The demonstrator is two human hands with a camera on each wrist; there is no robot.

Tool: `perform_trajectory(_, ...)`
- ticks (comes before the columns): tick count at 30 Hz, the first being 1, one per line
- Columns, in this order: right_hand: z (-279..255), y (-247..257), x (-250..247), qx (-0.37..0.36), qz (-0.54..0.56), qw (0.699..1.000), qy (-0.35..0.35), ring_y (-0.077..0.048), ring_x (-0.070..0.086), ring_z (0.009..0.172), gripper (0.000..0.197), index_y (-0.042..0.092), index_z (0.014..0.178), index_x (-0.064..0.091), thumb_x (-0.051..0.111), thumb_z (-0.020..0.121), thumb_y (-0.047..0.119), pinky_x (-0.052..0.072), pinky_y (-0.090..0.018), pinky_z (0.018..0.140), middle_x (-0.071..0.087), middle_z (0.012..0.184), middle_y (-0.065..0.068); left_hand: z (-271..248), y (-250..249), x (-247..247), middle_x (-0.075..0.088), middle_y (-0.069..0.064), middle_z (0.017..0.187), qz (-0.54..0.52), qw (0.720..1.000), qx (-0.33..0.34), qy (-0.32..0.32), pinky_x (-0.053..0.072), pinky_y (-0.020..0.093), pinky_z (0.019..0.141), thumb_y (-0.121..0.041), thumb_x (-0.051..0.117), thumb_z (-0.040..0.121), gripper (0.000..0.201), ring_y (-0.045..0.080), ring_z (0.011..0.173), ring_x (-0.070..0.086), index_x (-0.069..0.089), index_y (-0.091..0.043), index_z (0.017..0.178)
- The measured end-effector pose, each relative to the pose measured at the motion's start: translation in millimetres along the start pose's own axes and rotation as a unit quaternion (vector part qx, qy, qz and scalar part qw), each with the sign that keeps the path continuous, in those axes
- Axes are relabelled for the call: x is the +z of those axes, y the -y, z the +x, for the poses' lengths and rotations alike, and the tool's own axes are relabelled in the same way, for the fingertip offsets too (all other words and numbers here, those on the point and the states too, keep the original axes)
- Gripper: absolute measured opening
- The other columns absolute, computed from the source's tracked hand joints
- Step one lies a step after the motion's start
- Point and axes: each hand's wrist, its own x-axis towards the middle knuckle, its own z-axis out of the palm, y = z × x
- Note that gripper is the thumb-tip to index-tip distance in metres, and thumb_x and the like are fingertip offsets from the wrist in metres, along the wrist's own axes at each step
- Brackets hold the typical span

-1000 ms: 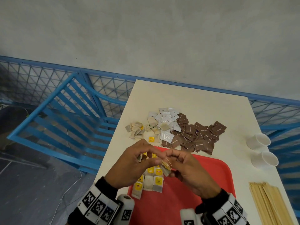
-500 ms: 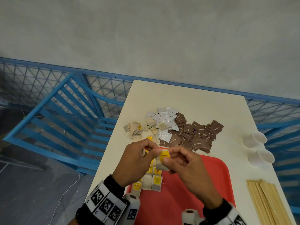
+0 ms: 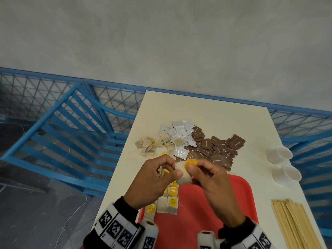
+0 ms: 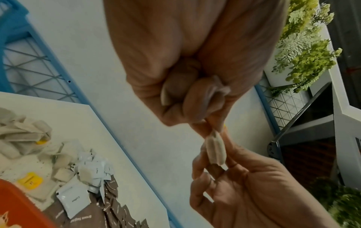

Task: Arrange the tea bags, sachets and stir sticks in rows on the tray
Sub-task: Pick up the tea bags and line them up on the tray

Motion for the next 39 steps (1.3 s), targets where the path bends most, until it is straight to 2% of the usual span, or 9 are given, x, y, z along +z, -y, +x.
perform_trajectory(5,5,3,-2,-0.052,-0.070,0.995,-0.058,-0.014,0.054,0.066,0.019,0.017,0.085,0.077,0.064,0.086,0.032,0.048,-0.037,0.068,0.065,0.071,-0.010,2,2,-3,0.063,0.000,0.078,-0.016,0.999,-0.021,-0.022,0.033,0.021,0.040,-0.019,0.072,0.090,0.009,0.009,0.047,0.042,0.066,-0.021,0.083)
perform_trajectory(9,4,10,-6,-0.076,-0.082,0.992,-0.063,-0.013,0.054,0.063,0.009,0.013,0.091,0.077,0.068,0.088,0.016,0.049,-0.026,0.065,0.064,0.069,-0.012,2,5,-7,0.063,0.000,0.077,-0.044,0.997,-0.046,-0.046,0.030,0.022,0.041,-0.019,0.070,0.091,0.007,0.018,0.046,0.037,0.070,-0.020,0.084)
perform_trajectory(14,1,12,0,-0.026,-0.055,0.998,0.023,-0.006,0.061,0.065,0.009,0.007,0.085,0.073,0.076,0.078,0.012,0.049,-0.018,0.061,0.069,0.070,-0.001,0,8,-8,0.054,-0.004,0.064,-0.051,0.996,-0.053,-0.048,0.028,0.022,0.042,-0.019,0.069,0.093,0.011,0.022,0.048,0.032,0.068,-0.015,0.082)
perform_trajectory(20,5,-4,10,-0.016,-0.056,0.998,-0.001,-0.013,0.067,0.076,0.017,0.010,0.078,0.072,0.081,0.072,0.022,0.051,-0.022,0.070,0.074,0.082,-0.009,-3,5,-11,0.051,-0.003,0.065,-0.058,0.998,-0.034,-0.011,0.031,0.026,0.044,-0.022,0.062,0.097,0.014,0.023,0.048,0.031,0.069,-0.024,0.085)
perform_trajectory(23,6,-11,17,-0.020,-0.032,0.999,-0.035,-0.011,0.064,0.069,0.010,0.009,0.077,0.069,0.079,0.077,0.010,0.050,-0.021,0.065,0.072,0.076,-0.011,-5,5,-12,0.041,0.003,0.055,-0.081,0.995,-0.042,-0.027,0.027,0.022,0.041,-0.030,0.062,0.094,0.016,0.019,0.045,0.029,0.067,-0.018,0.084)
perform_trajectory(29,4,-16,29,-0.005,0.004,1.000,-0.026,-0.002,0.063,0.063,0.017,0.007,0.100,0.068,0.072,0.084,0.008,0.046,-0.013,0.058,0.072,0.077,-0.001,-6,17,-16,0.058,-0.002,0.072,-0.035,0.995,-0.021,-0.086,0.034,0.013,0.042,-0.019,0.072,0.088,0.008,0.001,0.043,0.041,0.069,-0.015,0.081)
perform_trajectory(32,2,-23,30,0.027,-0.056,0.998,0.033,0.000,0.058,0.061,0.010,0.003,0.091,0.073,0.071,0.088,0.013,0.043,-0.013,0.056,0.070,0.072,0.002,-9,27,-22,0.060,0.000,0.075,-0.003,0.997,-0.028,-0.078,0.037,0.012,0.044,-0.016,0.071,0.090,0.007,-0.002,0.043,0.043,0.069,-0.010,0.086)
perform_trajectory(35,3,-53,25,0.063,-0.132,0.989,0.028,-0.004,0.053,0.058,0.015,0.003,0.080,0.073,0.075,0.086,0.017,0.041,-0.018,0.056,0.068,0.069,-0.010,-18,50,-29,0.063,0.002,0.075,0.035,0.994,-0.067,-0.081,0.037,0.011,0.043,-0.015,0.071,0.090,0.007,-0.003,0.042,0.046,0.072,-0.008,0.089)
perform_trajectory(39,-14,-117,19,0.179,-0.189,0.965,0.010,0.003,0.043,0.045,0.023,0.001,0.063,0.068,0.076,0.084,0.006,0.035,-0.015,0.048,0.053,0.046,0.013,-40,110,-45,0.066,-0.010,0.071,0.152,0.968,-0.172,-0.101,0.036,0.016,0.049,-0.023,0.071,0.091,0.008,-0.005,0.048,0.050,0.076,-0.021,0.085)
